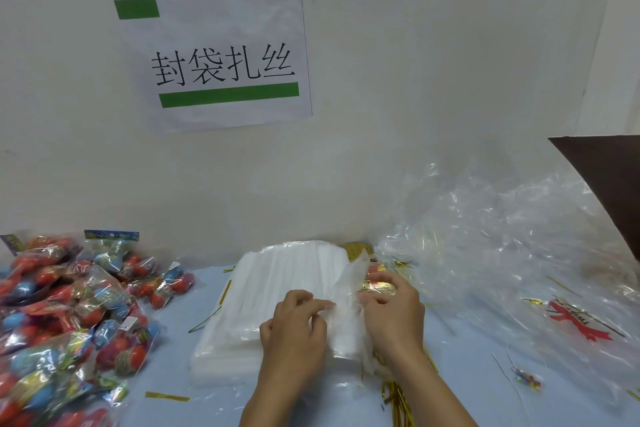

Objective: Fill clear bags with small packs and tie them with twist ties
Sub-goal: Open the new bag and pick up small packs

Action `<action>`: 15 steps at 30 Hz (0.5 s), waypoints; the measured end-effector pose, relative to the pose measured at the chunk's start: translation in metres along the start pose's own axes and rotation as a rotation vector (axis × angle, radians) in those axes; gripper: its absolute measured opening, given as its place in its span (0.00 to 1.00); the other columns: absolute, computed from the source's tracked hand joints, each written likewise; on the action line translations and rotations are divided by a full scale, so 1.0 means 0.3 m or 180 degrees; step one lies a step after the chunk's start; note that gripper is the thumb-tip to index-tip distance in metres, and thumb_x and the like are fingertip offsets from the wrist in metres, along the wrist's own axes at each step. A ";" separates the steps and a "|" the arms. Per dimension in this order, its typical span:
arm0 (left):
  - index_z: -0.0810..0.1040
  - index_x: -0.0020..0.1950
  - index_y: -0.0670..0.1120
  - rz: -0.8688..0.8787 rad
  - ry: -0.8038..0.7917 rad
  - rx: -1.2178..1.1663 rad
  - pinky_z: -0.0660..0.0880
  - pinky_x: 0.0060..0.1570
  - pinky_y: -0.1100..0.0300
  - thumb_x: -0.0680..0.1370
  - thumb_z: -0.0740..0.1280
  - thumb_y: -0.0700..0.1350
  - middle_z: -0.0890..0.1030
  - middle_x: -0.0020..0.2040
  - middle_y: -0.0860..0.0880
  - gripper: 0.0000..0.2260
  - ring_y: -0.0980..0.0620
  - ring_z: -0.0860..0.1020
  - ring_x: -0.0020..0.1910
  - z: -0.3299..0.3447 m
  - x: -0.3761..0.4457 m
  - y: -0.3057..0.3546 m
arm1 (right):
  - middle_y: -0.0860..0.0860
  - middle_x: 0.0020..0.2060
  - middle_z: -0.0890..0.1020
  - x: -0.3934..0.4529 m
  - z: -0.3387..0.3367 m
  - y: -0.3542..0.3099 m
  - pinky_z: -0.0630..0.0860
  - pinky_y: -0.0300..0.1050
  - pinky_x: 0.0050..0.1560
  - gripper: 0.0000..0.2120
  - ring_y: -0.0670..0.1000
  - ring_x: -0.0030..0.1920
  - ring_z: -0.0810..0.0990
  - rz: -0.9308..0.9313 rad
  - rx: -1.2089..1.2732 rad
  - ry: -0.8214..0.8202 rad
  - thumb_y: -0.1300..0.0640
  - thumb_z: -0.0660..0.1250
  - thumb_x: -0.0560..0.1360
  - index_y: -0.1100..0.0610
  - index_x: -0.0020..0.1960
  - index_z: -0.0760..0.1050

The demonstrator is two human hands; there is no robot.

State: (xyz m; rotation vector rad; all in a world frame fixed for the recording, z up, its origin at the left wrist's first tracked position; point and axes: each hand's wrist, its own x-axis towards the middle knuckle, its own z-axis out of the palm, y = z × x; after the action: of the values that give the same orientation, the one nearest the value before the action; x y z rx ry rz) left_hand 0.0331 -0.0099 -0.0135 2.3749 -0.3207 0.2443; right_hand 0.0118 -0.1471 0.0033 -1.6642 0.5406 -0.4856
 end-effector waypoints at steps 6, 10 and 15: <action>0.71 0.50 0.66 -0.0048 0.0052 -0.0016 0.54 0.55 0.60 0.80 0.61 0.52 0.66 0.52 0.69 0.07 0.67 0.65 0.53 -0.009 -0.004 -0.003 | 0.45 0.35 0.83 0.002 -0.012 -0.017 0.79 0.55 0.53 0.15 0.55 0.47 0.82 0.0031 0.0158 0.0163 0.64 0.75 0.72 0.48 0.49 0.73; 0.70 0.52 0.67 -0.0130 0.0055 0.0062 0.54 0.57 0.60 0.80 0.63 0.56 0.65 0.52 0.69 0.05 0.66 0.64 0.54 -0.012 -0.004 -0.006 | 0.46 0.36 0.84 0.004 -0.015 -0.022 0.80 0.55 0.50 0.17 0.54 0.43 0.83 -0.0052 0.0294 0.0281 0.64 0.75 0.72 0.47 0.47 0.70; 0.73 0.53 0.64 -0.0243 0.0153 -0.0163 0.55 0.58 0.59 0.81 0.62 0.52 0.68 0.55 0.67 0.06 0.64 0.67 0.56 -0.029 0.000 -0.010 | 0.43 0.30 0.85 0.014 -0.017 -0.025 0.79 0.51 0.40 0.19 0.53 0.38 0.83 -0.0176 0.0468 0.0348 0.64 0.74 0.73 0.47 0.48 0.67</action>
State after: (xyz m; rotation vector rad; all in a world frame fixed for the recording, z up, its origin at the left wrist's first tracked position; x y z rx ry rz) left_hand 0.0332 -0.0019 -0.0091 2.3217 -0.2108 0.2541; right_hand 0.0128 -0.1527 0.0116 -1.5213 0.5271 -0.6450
